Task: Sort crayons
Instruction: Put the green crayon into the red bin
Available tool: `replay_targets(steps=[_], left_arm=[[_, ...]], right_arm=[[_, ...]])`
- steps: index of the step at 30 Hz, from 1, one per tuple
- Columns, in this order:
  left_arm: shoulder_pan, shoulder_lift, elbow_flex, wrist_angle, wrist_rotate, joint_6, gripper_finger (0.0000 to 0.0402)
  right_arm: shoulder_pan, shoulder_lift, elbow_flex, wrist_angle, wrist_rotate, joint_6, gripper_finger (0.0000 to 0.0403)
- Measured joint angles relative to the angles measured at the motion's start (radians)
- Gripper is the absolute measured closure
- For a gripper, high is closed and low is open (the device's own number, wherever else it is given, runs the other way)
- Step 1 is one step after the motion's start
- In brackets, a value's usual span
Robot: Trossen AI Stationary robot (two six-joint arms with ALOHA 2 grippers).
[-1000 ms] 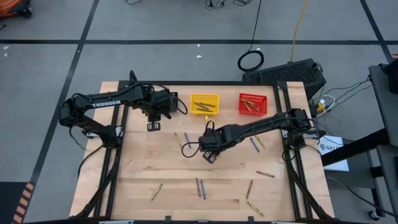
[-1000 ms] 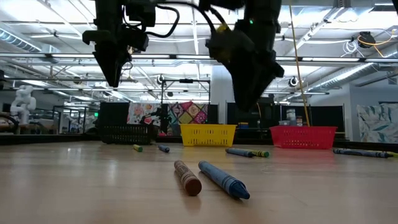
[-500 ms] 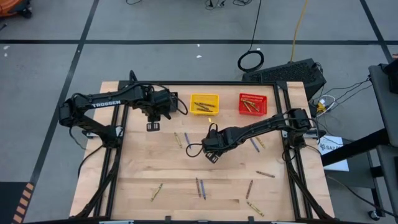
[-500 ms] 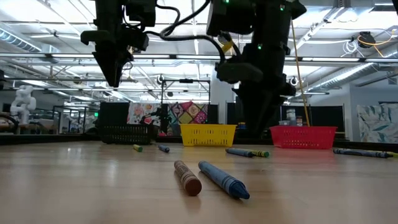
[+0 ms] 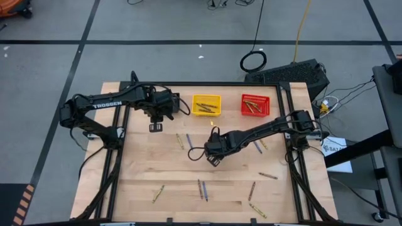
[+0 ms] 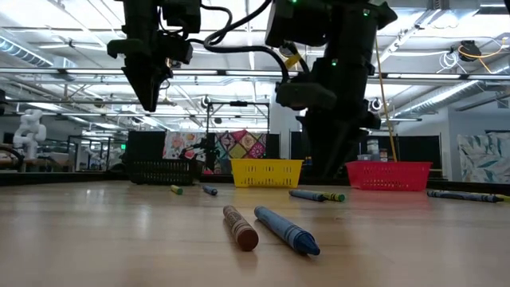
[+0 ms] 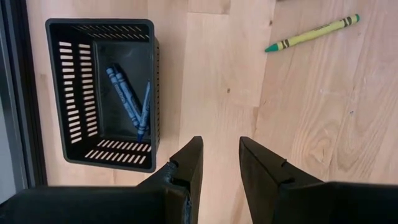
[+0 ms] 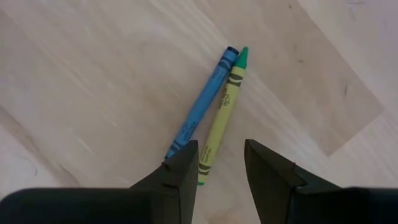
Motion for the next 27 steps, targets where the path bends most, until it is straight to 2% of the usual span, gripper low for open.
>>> replay_targets(steps=[27], left_arm=[[0.0, 0.0, 0.0, -0.001, 0.001, -0.003, 0.0306]], right_arm=[[0.026, 0.085, 0.003, -0.004, 0.005, -0.001, 0.0287]])
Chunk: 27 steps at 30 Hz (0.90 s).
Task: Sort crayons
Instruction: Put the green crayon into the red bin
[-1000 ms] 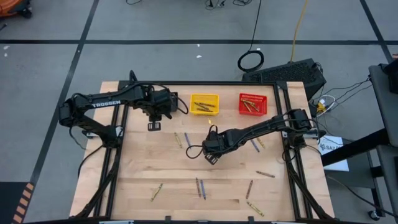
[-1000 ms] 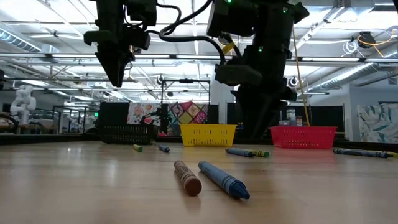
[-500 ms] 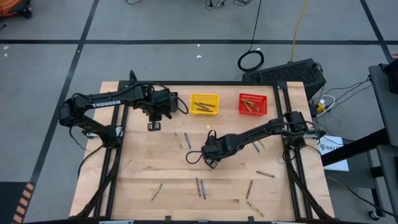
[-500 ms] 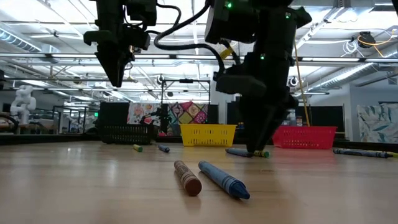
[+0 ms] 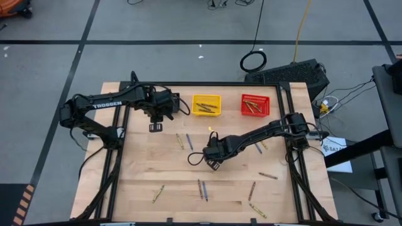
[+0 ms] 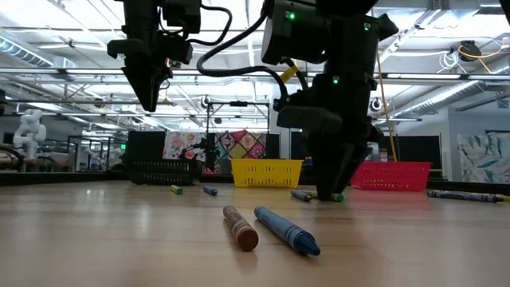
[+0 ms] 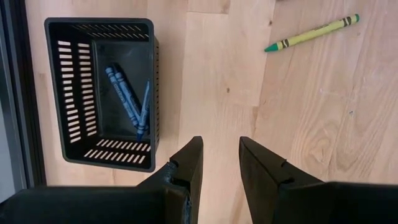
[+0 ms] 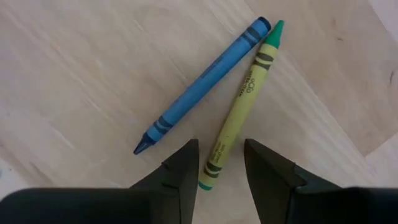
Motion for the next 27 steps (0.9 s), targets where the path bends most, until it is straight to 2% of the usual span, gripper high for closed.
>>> replay_targets(steps=[7, 17, 27], left_arm=[[0.0, 0.0, 0.0, 0.019, 0.0, 0.001, 0.0306], [0.0, 0.0, 0.0, 0.028, 0.0, 0.002, 0.0306], [0.0, 0.0, 0.0, 0.052, 0.0, 0.008, 0.0306]], right_arm=[[-0.001, 0.005, 0.002, -0.022, 0.002, -0.004, 0.0295], [-0.002, 0.007, 0.0, -0.04, 0.002, -0.043, 0.0395], [-0.002, 0.003, -0.002, -0.057, 0.023, -0.037, 0.04]])
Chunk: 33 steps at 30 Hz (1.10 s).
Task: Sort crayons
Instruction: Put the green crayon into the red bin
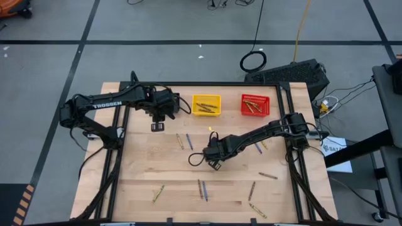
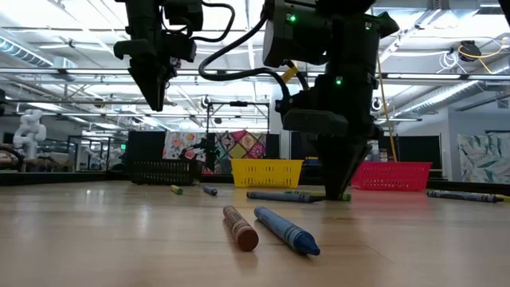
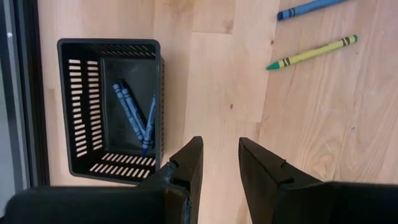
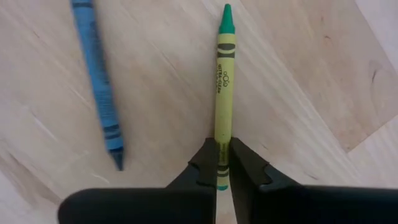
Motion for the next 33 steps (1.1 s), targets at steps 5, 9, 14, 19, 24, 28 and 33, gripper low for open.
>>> replay_targets(steps=[5, 9, 14, 19, 24, 28, 33], left_arm=[[0.0, 0.0, 0.0, 0.0, 0.0, -0.005, 0.0306], [0.0, 0.0, 0.0, -0.001, 0.0, -0.007, 0.0306], [0.0, 0.0, 0.0, -0.005, 0.0, -0.008, 0.0306], [0.0, 0.0, 0.0, -0.005, 0.0, -0.008, 0.0306], [0.0, 0.0, 0.0, -0.004, 0.0, -0.008, 0.0306], [0.0, 0.0, 0.0, -0.004, 0.0, -0.009, 0.0306], [0.0, 0.0, 0.0, -0.004, 0.0, -0.011, 0.0306]], right_arm=[[-0.003, -0.011, 0.0, -0.001, 0.001, -0.019, 0.0401], [-0.011, -0.05, -0.006, -0.043, 0.05, -0.028, 0.0402], [-0.027, -0.141, -0.003, -0.144, 0.146, -0.03, 0.0402], [-0.062, -0.221, -0.003, -0.231, 0.2, -0.042, 0.0403], [-0.12, -0.27, -0.002, -0.326, 0.246, -0.053, 0.0403], [-0.175, -0.291, -0.002, -0.396, 0.266, -0.078, 0.0403], [-0.256, -0.291, -0.002, -0.429, 0.265, -0.166, 0.0403]])
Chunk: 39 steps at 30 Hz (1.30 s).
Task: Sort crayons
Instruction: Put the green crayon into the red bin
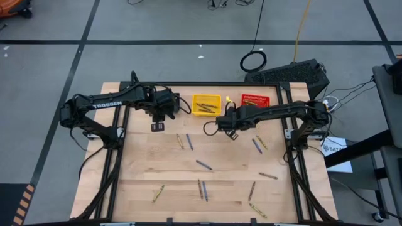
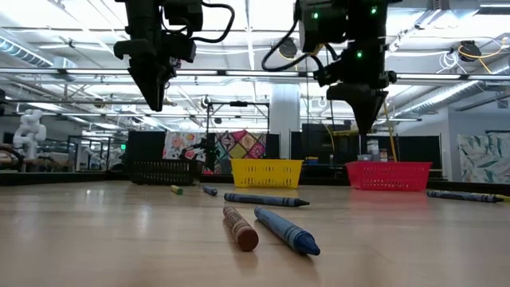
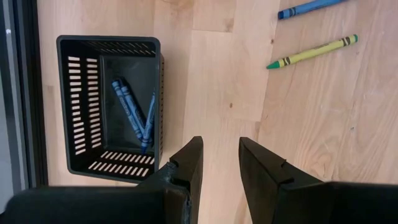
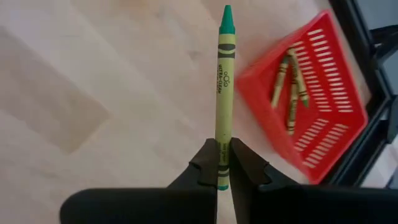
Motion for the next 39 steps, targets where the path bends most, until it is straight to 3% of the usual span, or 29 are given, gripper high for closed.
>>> replay_targets(steps=[14, 20, 29, 39], left_arm=[[0.0, 0.0, 0.0, -0.002, 0.0, -0.034, 0.0306], [0.0, 0.0, 0.0, -0.011, 0.0, -0.071, 0.0306], [0.0, 0.0, 0.0, -0.029, 0.0, -0.076, 0.0306], [0.0, 0.0, 0.0, -0.027, 0.0, -0.076, 0.0306]], right_arm=[[-0.284, 0.0, 0.0, -0.045, -0.012, -0.237, 0.0403], [-0.384, -0.001, -0.069, -0.012, -0.056, -0.314, 0.0403], [-0.473, -0.001, -0.189, 0.076, -0.056, -0.408, 0.0403], [-0.497, -0.001, -0.193, 0.104, -0.055, -0.478, 0.039]])
